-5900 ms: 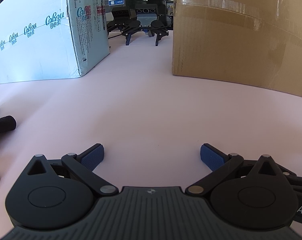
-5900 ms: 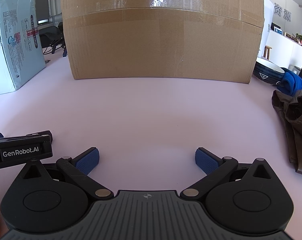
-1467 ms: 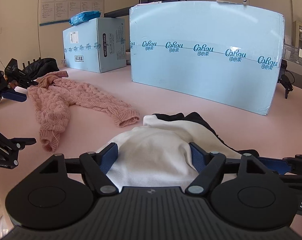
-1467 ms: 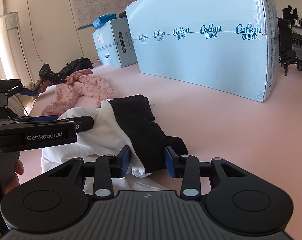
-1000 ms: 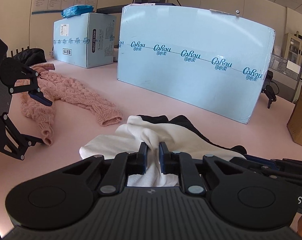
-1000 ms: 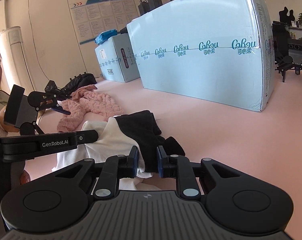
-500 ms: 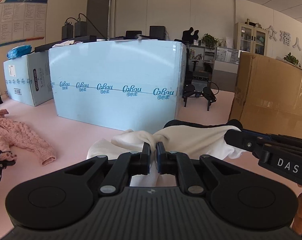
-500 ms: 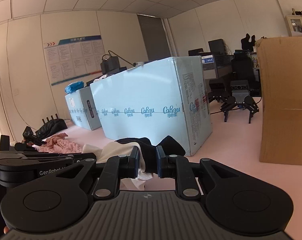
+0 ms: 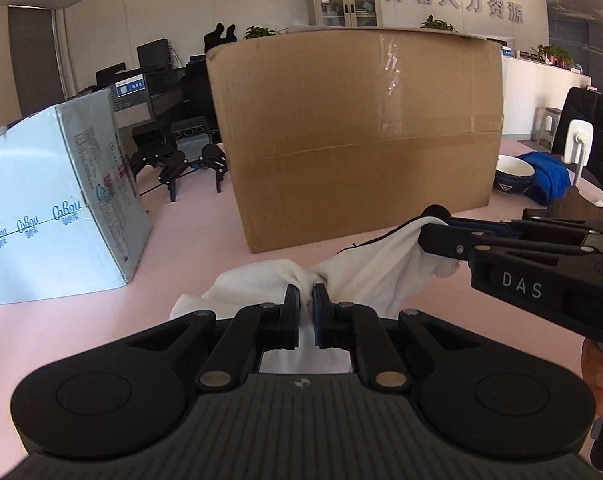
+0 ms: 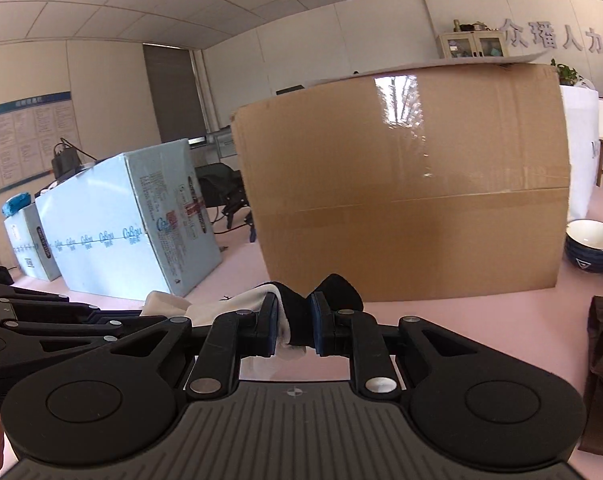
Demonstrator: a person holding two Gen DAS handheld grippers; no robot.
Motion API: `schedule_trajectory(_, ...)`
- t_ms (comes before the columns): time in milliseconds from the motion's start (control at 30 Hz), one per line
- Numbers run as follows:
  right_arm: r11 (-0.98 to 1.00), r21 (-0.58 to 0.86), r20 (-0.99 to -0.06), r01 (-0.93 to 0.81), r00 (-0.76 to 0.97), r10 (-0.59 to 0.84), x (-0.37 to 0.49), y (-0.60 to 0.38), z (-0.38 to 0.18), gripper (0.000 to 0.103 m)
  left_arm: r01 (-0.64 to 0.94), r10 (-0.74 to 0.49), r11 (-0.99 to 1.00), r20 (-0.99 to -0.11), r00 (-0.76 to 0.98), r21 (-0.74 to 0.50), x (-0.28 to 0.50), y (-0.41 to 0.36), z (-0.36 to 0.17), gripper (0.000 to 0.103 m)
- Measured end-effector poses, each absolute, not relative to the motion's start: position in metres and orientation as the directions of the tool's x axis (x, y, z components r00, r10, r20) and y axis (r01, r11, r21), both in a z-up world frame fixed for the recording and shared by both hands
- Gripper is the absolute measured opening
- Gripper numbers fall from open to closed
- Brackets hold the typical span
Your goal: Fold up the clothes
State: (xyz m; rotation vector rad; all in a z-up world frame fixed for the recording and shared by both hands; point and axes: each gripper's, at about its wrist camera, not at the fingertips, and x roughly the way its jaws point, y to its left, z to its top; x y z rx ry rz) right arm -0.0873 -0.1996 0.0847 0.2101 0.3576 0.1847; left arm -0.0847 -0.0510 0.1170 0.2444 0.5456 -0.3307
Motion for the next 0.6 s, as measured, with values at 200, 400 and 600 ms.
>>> schedule_trajectory(200,0.964,0.258,-0.379,-0.066,0.911,0.163,-0.105,-0.239,0.046,0.016,0.420,-0.248,0.887,-0.568,0.785,0.193,-0.095,-0.091,0.090,0.006)
schedule_trajectory(400,0.968,0.246,-0.453,-0.042,0.878,0.154,-0.105,-0.246,0.027,0.016,0.446,-0.243,0.866,-0.589,0.770,0.226,-0.096,-0.100,0.071,0.011)
schedule_trajectory(600,0.977,0.212,-0.503,-0.019,0.855,0.125,-0.096,-0.238,0.019,0.039,0.452,-0.305,0.869,-0.505,0.807,0.199,-0.105,-0.085,0.062,0.093)
